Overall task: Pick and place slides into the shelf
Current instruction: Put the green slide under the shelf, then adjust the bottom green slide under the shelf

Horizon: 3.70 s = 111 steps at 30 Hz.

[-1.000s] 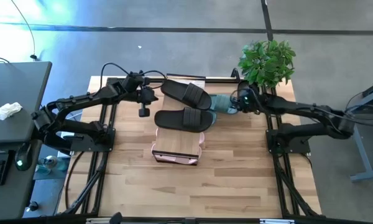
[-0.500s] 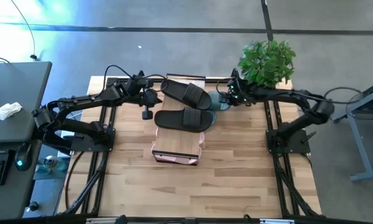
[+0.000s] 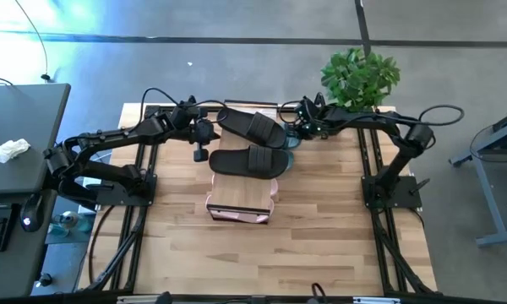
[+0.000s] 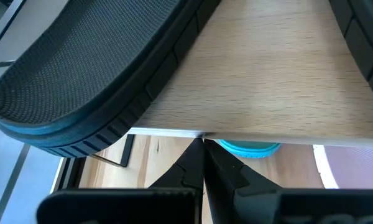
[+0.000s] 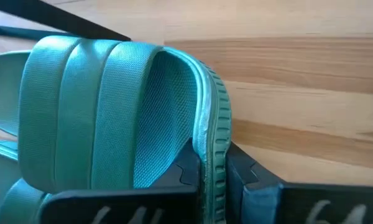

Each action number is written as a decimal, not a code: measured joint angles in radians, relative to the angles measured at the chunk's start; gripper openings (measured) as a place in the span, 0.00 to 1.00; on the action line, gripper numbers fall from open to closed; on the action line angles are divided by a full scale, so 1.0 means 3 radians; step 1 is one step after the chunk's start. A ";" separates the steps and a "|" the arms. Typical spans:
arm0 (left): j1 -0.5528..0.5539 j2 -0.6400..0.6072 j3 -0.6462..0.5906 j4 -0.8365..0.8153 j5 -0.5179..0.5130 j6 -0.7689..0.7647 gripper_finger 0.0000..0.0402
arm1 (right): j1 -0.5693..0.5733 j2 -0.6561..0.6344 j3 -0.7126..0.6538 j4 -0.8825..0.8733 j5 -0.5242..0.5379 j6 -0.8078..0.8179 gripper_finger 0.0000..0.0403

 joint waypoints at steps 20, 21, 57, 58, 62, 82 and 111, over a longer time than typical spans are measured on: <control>0.0000 -0.0002 0.0000 0.0008 0.0000 -0.0003 0.00 | 0.0038 0.0130 0.0001 0.0344 -0.0112 0.0080 0.14; 0.0000 -0.0002 0.0000 0.0008 0.0000 -0.0004 0.00 | 0.0038 0.0130 0.0001 0.0343 -0.0104 0.0080 0.17; -0.0001 -0.0002 0.0000 0.0000 -0.0037 -0.0010 0.00 | 0.0691 -0.0325 0.0012 -0.1200 0.1176 -0.0094 0.06; -0.0001 -0.0002 0.0000 0.0000 -0.0037 -0.0010 0.00 | 0.0696 -0.0385 -0.0116 -0.1019 0.1120 -0.0099 0.03; -0.0001 -0.0002 0.0000 0.0001 -0.0037 -0.0011 0.00 | 0.0710 -0.0546 -0.0585 -0.0364 0.1083 0.0054 0.02; 0.0005 -0.0002 0.0000 0.0005 -0.0036 -0.0012 0.00 | 0.0399 -0.0086 -0.0755 0.1129 0.0634 0.0212 0.00; 0.0006 -0.0002 0.0000 0.0003 -0.0037 -0.0017 0.00 | 0.0647 -0.0319 -0.0753 0.0788 0.0997 0.0286 0.00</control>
